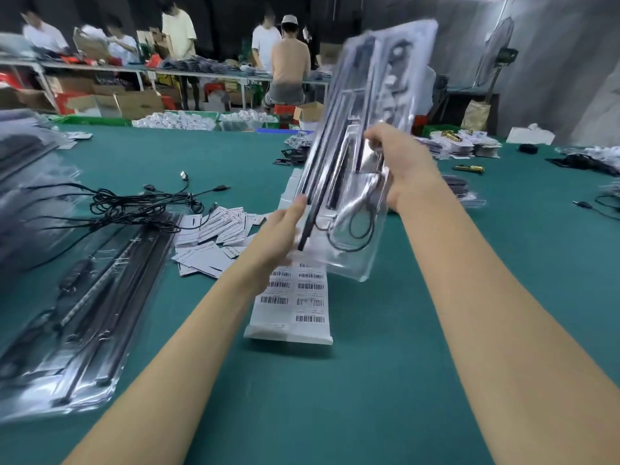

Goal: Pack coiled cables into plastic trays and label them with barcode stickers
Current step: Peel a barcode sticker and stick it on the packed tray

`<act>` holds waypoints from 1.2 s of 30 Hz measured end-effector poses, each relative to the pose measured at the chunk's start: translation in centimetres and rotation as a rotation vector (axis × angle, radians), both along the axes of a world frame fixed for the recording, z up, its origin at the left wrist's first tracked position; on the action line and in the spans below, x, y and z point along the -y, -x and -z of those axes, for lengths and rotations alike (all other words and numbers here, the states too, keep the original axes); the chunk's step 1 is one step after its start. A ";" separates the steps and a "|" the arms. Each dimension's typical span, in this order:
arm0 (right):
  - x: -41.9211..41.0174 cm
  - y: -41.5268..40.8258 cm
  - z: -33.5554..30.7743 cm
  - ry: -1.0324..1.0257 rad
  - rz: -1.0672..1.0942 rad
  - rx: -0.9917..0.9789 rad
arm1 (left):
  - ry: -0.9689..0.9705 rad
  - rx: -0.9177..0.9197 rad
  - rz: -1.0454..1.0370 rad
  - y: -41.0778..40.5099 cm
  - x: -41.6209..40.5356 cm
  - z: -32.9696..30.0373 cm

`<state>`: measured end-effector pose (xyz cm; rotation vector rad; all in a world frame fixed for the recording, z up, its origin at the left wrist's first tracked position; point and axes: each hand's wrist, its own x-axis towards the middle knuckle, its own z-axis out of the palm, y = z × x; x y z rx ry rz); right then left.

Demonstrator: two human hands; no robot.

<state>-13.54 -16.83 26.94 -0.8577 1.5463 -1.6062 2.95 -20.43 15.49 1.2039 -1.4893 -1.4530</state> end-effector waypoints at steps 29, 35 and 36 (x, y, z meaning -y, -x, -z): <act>-5.9 3.4 12.4 -0.149 -0.054 0.583 | -0.369 -0.350 0.039 -3.6 1.0 0.9; -7.1 5.4 12.0 -0.368 -0.309 0.418 | -0.430 -0.410 0.001 -3.4 1.0 1.0; -7.2 5.6 12.0 -0.396 -0.321 0.390 | -0.433 -0.419 -0.008 -3.5 1.0 0.9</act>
